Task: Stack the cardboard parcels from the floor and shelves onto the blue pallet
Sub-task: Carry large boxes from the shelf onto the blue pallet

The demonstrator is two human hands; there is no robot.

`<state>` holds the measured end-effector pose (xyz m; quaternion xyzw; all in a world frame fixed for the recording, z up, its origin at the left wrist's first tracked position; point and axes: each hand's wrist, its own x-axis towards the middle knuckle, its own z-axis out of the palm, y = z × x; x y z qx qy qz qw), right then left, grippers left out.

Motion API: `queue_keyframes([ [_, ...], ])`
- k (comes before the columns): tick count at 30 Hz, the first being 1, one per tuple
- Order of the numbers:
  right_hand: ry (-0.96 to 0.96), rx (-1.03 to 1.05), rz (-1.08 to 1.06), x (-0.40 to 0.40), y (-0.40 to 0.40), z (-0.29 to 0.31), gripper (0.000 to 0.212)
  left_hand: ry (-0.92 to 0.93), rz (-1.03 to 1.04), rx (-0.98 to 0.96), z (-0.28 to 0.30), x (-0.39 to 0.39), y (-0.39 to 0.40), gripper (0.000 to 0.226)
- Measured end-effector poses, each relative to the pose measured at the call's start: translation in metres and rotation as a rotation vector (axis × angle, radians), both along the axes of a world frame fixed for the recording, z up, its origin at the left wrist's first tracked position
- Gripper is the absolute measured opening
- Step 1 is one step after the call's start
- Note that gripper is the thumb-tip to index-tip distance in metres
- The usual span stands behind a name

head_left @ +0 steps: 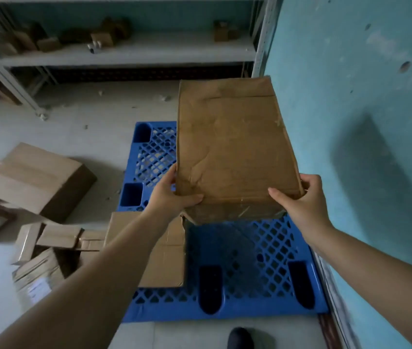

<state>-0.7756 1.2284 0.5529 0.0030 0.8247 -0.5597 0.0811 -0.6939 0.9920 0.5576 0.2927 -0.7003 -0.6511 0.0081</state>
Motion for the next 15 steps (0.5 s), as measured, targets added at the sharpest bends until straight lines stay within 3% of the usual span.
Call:
queue_keyframes([
  [9,-0.119,0.130,0.009,0.030,0.006,-0.204,0.058,-0.127,-0.058,-0.015,-0.207,0.034,-0.002,0.089],
  [15,-0.287,0.225,0.056,0.055,0.019,-0.327,0.062,-0.234,-0.094,0.020,-0.315,0.063,0.012,0.092],
])
